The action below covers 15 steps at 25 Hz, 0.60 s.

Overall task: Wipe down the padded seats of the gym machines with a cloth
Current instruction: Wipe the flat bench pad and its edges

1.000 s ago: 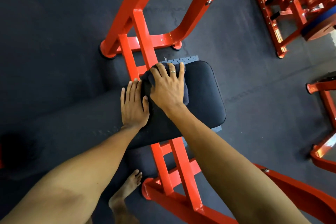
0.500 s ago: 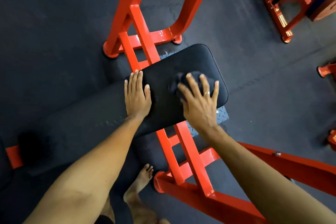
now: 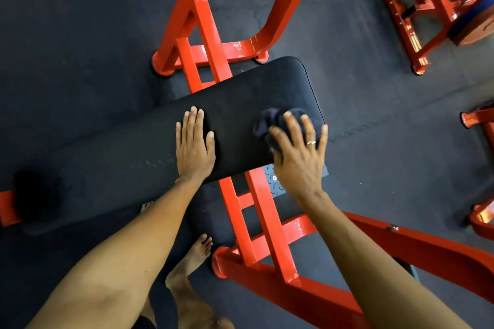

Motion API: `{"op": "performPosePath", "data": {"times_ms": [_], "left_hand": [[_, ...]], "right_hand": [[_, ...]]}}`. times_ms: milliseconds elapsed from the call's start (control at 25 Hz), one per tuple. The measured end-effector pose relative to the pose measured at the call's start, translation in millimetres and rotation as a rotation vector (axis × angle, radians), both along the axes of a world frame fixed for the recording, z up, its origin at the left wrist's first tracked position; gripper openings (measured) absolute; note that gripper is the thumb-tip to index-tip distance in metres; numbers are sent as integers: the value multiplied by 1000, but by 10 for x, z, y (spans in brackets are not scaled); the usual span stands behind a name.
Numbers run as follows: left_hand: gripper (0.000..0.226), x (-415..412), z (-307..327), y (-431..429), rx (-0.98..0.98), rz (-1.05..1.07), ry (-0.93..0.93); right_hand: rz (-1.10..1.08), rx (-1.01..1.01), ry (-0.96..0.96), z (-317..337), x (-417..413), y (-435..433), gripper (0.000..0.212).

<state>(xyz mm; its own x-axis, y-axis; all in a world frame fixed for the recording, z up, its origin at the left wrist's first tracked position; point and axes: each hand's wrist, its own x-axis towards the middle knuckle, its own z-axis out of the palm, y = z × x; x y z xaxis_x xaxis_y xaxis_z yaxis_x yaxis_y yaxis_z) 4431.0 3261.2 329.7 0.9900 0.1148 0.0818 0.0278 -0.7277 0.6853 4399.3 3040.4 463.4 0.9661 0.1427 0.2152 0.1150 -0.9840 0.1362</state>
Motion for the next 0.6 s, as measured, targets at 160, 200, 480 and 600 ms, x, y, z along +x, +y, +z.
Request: {"op": "performPosePath", "data": {"times_ms": [160, 200, 480, 600], "left_hand": [[57, -21, -20, -17, 19, 12, -10], [57, -27, -26, -16, 20, 16, -9], [57, -26, -19, -4, 11, 10, -23], [57, -37, -13, -13, 0, 11, -30]], "right_hand": [[-270, 105, -59, 47, 188, 253, 41], [-232, 99, -32, -25, 123, 423, 42], [297, -32, 118, -205, -191, 188, 48], [156, -53, 4, 27, -153, -368, 42]]}}
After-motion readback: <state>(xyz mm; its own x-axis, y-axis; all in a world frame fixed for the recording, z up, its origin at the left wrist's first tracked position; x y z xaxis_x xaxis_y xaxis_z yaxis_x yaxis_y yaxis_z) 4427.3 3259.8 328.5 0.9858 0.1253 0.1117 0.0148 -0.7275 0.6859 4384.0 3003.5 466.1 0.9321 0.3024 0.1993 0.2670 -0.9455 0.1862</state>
